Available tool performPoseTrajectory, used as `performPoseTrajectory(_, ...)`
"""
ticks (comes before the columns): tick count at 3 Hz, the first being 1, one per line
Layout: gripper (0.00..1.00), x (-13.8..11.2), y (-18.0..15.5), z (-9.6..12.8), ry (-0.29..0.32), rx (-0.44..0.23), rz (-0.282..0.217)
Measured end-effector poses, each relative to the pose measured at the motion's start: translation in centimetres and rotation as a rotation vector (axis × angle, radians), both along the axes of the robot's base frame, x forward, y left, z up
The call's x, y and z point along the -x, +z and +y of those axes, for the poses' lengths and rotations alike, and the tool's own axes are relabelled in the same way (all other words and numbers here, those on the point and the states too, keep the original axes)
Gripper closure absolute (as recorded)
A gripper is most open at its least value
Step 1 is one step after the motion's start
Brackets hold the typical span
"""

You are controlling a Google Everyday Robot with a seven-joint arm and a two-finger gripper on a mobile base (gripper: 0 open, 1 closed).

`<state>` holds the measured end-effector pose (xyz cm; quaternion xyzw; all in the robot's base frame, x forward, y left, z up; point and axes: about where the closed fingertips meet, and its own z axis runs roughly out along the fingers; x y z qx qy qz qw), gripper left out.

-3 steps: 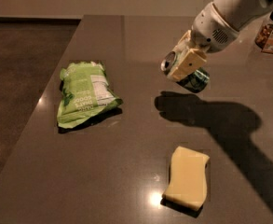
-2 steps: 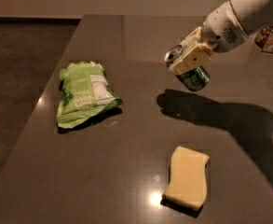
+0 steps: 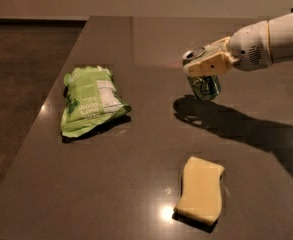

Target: Place green can upright

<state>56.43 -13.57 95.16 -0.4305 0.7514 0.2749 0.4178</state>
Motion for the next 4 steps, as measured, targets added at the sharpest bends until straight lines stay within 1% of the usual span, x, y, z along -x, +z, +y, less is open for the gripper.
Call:
performPoseTrajectory(1, 1.0, -0.5, -0.4, -0.1, -0.103, -0.101, -0.047)
performPoseTrajectory(2, 1.0, -1.5, -0.8, -0.4, -0.191, -0.192, -0.091)
performPoseTrajectory(3, 1.0, -2.1, -1.3, -0.9, -0.251, -0.29, -0.133)
performPoseTrajectory(4, 0.8, -2.5, -1.9, -1.8, -0.285, -0.391, -0.197)
